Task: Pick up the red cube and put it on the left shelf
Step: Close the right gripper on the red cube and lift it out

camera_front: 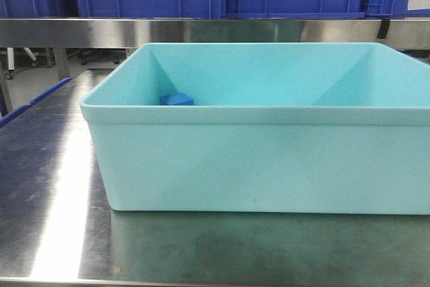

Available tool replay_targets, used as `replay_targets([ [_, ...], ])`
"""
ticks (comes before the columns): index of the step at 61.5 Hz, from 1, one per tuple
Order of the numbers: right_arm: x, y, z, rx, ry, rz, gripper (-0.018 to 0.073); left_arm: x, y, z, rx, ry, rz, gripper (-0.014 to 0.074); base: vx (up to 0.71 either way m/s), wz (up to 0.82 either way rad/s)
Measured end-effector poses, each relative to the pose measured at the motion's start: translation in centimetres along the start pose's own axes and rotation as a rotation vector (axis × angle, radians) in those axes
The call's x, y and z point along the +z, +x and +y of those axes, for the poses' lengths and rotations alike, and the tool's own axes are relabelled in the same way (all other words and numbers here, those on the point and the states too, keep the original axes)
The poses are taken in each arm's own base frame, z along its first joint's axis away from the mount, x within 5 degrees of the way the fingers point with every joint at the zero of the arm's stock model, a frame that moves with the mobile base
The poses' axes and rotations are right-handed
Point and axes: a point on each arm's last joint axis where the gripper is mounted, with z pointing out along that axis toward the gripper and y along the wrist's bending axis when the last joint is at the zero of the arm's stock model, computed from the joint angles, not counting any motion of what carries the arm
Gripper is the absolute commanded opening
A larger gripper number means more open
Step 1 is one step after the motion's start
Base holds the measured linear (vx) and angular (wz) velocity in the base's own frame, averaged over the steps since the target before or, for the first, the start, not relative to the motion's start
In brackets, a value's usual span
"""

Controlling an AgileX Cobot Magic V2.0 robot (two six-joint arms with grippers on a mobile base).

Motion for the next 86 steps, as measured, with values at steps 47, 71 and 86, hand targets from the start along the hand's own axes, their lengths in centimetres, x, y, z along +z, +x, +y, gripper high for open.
replay_targets([
  [47,-7.0,4.9,-2.1,0.034,0.128,-0.139,0.0059,0.0,0.0,0.0,0.0,0.0,0.0,0.0106,0.0,-0.02],
  [71,-7.0,4.9,-2.1,0.034,0.128,-0.139,0.0059,0.0,0.0,0.0,0.0,0.0,0.0,0.0106,0.0,0.03],
  [86,-6.9,5.0,-2.1,0.034,0.128,-0.136,0.0059,0.0,0.0,0.0,0.0,0.0,0.0,0.0106,0.0,0.0],
])
